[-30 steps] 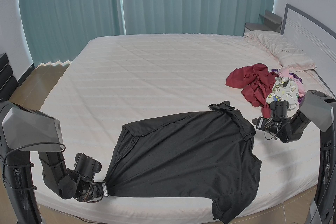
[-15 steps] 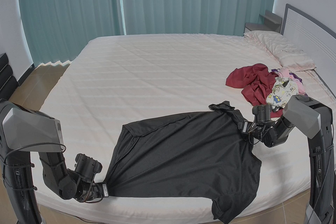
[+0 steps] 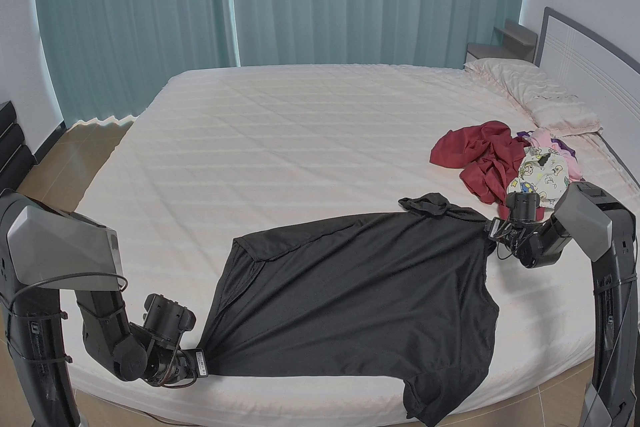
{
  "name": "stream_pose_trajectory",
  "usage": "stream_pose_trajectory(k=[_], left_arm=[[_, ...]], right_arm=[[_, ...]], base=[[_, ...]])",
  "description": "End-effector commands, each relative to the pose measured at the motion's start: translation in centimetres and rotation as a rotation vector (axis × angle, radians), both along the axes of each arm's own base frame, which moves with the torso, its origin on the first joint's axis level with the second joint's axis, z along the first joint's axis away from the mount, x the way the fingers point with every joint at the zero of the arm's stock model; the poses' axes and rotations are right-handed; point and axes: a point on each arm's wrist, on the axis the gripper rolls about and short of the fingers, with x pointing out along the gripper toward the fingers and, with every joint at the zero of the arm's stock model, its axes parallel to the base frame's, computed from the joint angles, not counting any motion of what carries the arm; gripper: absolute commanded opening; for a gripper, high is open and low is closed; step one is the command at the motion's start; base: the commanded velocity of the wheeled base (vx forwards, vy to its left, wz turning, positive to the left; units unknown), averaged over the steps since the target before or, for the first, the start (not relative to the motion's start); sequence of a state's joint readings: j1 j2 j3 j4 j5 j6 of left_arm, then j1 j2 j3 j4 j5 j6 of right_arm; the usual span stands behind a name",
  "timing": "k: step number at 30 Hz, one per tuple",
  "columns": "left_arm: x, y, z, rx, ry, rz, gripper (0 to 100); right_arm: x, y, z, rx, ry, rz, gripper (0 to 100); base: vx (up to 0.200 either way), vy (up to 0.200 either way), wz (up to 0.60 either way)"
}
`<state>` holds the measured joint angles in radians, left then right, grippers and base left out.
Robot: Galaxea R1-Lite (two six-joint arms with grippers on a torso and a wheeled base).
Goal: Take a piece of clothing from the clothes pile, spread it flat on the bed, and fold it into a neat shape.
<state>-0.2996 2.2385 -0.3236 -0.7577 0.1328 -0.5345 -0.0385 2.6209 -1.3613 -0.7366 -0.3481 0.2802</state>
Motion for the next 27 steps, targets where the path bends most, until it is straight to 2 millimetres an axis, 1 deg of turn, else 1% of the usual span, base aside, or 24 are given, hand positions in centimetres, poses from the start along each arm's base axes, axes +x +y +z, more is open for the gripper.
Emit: stream_pose_trajectory(k=[1, 6, 9, 11, 14, 16, 17, 21, 22, 23, 24, 25, 26, 27], left_arm=[[0.0, 0.0, -0.2, 0.003, 0.005, 0.000, 0], [0.0, 0.0, -0.2, 0.003, 0.005, 0.000, 0], [0.0, 0.0, -0.2, 0.003, 0.005, 0.000, 0], [0.0, 0.0, -0.2, 0.003, 0.005, 0.000, 0], [0.0, 0.0, -0.2, 0.003, 0.005, 0.000, 0], [0.0, 0.1, -0.2, 0.003, 0.008, 0.005, 0], [0.0, 0.1, -0.1, 0.002, 0.007, 0.006, 100], [0.1, 0.1, 0.2, -0.010, -0.009, 0.006, 100], [0.1, 0.1, 0.2, -0.010, -0.009, 0.006, 100], [0.1, 0.1, 0.8, -0.031, -0.039, 0.001, 100], [0.1, 0.1, 0.8, -0.031, -0.039, 0.001, 100], [0.2, 0.2, 1.6, -0.049, -0.068, 0.002, 100], [0.3, 0.3, 2.1, -0.062, -0.085, 0.002, 100], [0.3, 0.3, 2.2, -0.064, -0.087, 0.003, 100]], right_arm=[[0.0, -2.5, 0.0, 0.011, -0.019, -0.057, 100], [0.0, -2.3, 1.1, 0.089, -0.069, -0.062, 100], [0.0, -2.3, 1.4, 0.102, -0.076, -0.059, 100], [-0.3, -2.1, 1.9, 0.135, -0.082, -0.039, 100], [-1.6, -1.2, 3.1, 0.240, -0.078, 0.033, 100], [-2.2, -1.0, 3.4, 0.257, -0.068, 0.052, 100], [-2.4, -1.0, 3.5, 0.259, -0.065, 0.052, 100], [-3.7, -0.9, 4.3, 0.276, -0.056, 0.052, 100], [-3.7, -0.9, 4.3, 0.276, -0.056, 0.052, 100], [-5.3, -0.6, 4.7, 0.313, -0.035, 0.061, 100], [-5.3, -0.6, 4.7, 0.313, -0.035, 0.061, 100], [-6.7, -0.3, 5.5, 0.356, -0.028, 0.079, 100], [-7.5, 0.0, 5.9, 0.375, -0.019, 0.090, 100], [-7.7, 0.0, 6.0, 0.376, -0.019, 0.092, 100]], base=[[0.000, 0.000, 0.00], [0.000, 0.000, 0.00], [0.000, 0.000, 0.00], [0.000, 0.000, 0.00], [0.000, 0.000, 0.00], [0.000, 0.000, 0.00], [0.000, 0.000, 0.00], [0.000, 0.000, 0.00], [0.000, 0.000, 0.00], [0.000, 0.000, 0.00], [0.000, 0.000, 0.00], [0.000, 0.000, 0.00], [0.000, 0.000, 0.00], [0.000, 0.000, 0.00]])
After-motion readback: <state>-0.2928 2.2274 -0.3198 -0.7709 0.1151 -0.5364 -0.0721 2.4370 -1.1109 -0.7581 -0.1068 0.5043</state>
